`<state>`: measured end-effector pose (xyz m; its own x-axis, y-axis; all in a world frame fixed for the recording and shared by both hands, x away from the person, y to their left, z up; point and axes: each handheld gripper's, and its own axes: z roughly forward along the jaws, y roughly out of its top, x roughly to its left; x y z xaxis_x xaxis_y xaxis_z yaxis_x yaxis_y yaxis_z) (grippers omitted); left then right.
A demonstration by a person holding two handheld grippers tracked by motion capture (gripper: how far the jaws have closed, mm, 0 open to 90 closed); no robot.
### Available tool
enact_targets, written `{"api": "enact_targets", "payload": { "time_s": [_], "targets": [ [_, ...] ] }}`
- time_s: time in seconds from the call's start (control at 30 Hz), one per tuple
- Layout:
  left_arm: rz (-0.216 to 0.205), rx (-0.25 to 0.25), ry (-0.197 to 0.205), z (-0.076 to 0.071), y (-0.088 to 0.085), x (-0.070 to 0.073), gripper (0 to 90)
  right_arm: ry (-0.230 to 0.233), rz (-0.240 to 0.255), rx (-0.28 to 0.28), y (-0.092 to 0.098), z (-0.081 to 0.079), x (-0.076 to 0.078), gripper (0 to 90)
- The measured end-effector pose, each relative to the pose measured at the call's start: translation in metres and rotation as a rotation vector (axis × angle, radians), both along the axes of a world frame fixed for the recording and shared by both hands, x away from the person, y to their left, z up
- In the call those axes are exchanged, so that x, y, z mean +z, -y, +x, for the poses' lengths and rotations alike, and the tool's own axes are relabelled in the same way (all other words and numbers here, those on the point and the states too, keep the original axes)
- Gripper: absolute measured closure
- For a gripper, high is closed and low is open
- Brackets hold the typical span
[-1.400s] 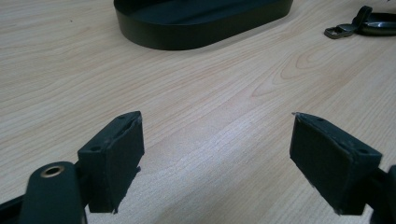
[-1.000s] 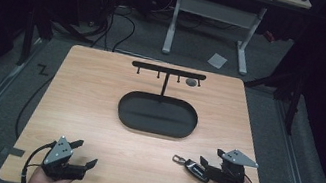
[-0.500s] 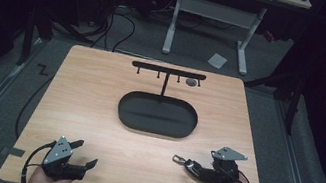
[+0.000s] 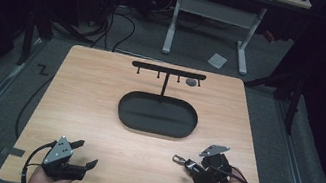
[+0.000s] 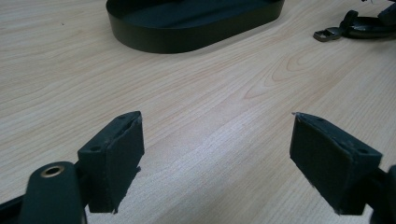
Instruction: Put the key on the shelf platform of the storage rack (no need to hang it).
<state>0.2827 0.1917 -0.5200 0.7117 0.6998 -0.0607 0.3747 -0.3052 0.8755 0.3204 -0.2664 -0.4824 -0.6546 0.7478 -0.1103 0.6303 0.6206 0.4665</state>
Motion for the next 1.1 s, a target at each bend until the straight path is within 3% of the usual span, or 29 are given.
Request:
{"api": "enact_targets", "payload": {
  "time_s": [0.27,0.3,0.43,0.47,0.63,0.87,1.07,1.1],
  "targets": [
    [-0.002,-0.006,0.000,0.000,0.001,0.000,18.4,-0.063,-0.073,0.045,-0.008,0.006,0.000,18.5],
    [-0.002,-0.009,-0.002,0.000,0.001,0.000,18.4,-0.099,-0.099,0.061,-0.011,0.008,-0.001,18.3],
    [-0.002,-0.010,-0.002,0.000,0.001,0.000,18.4,-0.129,-0.142,0.093,-0.015,0.010,-0.002,18.3],
    [-0.003,-0.010,-0.002,0.000,0.001,0.000,18.4,-0.176,-0.191,0.130,-0.019,0.013,-0.004,18.3],
    [0.001,-0.016,-0.005,0.000,0.001,-0.001,18.4,-0.255,-0.262,0.176,-0.028,0.018,-0.007,20.1],
    [0.001,-0.022,-0.005,0.000,0.002,-0.001,18.4,-0.322,-0.281,0.185,-0.031,0.030,-0.005,25.2],
    [0.001,-0.026,-0.007,0.001,0.002,-0.001,18.4,-0.370,-0.264,0.188,-0.030,0.039,-0.006,25.5],
    [0.001,-0.027,-0.007,0.001,0.002,-0.001,18.4,-0.377,-0.267,0.198,-0.030,0.039,-0.007,29.9]
  ]
}}
